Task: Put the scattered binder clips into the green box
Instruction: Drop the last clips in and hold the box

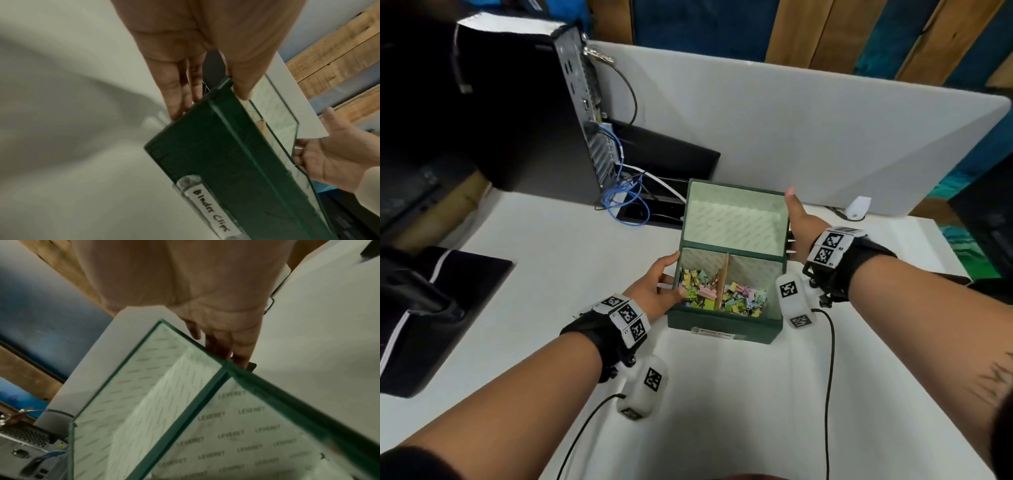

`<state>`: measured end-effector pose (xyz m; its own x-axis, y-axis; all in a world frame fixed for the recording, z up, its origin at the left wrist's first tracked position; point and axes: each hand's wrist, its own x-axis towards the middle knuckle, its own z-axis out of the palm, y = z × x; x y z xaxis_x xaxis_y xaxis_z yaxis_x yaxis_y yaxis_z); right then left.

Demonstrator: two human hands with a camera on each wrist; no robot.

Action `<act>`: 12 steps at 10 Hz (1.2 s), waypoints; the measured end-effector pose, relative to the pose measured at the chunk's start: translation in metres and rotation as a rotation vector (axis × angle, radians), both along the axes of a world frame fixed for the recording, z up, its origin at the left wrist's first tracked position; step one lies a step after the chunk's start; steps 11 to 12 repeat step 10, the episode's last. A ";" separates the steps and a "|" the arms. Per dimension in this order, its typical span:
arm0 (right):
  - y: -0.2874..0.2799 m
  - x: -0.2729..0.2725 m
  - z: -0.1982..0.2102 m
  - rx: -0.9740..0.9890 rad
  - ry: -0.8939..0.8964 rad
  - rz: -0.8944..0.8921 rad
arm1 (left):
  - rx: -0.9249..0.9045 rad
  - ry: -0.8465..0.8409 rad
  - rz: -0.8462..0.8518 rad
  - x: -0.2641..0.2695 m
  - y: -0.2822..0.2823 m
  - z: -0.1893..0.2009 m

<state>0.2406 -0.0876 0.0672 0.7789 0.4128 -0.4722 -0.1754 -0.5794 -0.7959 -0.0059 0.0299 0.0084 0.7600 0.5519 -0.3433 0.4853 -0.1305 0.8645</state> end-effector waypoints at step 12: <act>-0.112 -0.072 0.004 -0.040 -0.585 0.535 | -0.120 0.004 0.104 0.000 0.005 0.029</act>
